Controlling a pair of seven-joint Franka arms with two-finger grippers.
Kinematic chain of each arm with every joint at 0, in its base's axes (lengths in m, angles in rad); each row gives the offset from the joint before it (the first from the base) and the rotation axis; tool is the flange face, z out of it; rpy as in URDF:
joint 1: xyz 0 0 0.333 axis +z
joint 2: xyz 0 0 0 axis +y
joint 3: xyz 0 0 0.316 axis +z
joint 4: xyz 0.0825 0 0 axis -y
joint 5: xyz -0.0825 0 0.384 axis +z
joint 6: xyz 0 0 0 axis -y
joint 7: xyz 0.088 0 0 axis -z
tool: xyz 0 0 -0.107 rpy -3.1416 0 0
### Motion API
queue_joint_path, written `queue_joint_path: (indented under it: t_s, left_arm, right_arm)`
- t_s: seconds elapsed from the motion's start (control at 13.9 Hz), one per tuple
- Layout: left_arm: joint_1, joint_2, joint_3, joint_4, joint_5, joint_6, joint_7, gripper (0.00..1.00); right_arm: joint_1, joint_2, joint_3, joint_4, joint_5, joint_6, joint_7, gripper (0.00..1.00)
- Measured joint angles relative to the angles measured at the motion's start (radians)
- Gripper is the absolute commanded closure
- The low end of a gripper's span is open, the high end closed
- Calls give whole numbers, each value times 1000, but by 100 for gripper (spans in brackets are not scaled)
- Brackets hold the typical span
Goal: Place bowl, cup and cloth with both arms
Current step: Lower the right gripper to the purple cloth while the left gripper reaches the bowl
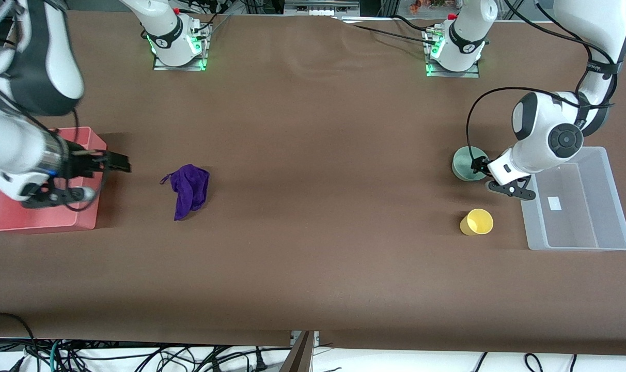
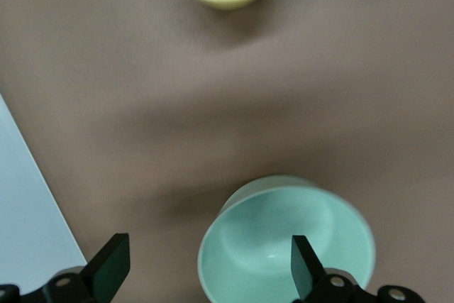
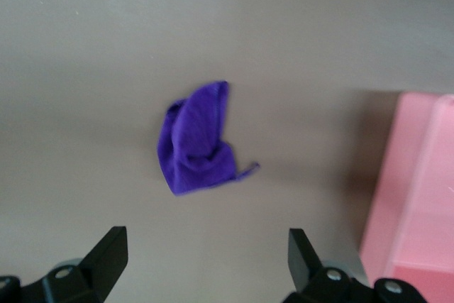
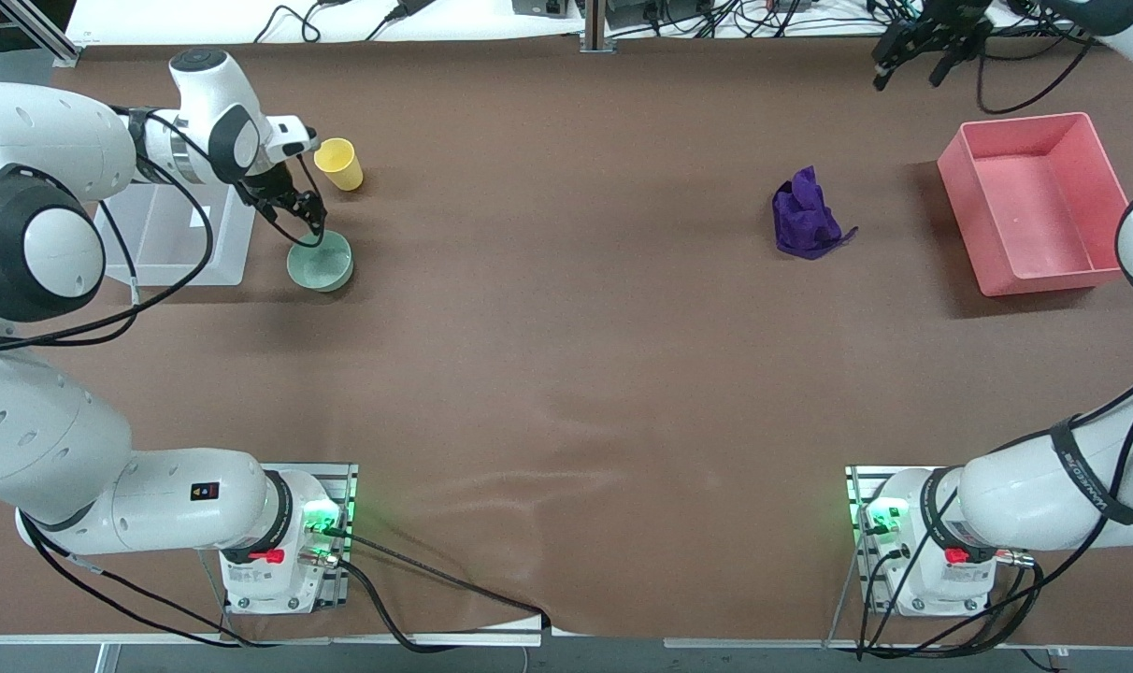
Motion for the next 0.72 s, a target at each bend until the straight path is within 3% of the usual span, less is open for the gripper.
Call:
queue_joint_path:
  t_s: [0.36,0.65,0.72]
  left_arm:
    - [65,35,-15,-22,0,2,135,1]
    - [64,36,-57,-33,0,2,142,1]
    - [65,39,-57,-38,0,2,161,12]
  right_arm:
    - [3,20,19,-253,47,335,47,0]
    - [4,46,42,-317,49,382,159,0]
    - [4,44,52,-324,49,382,178,0]
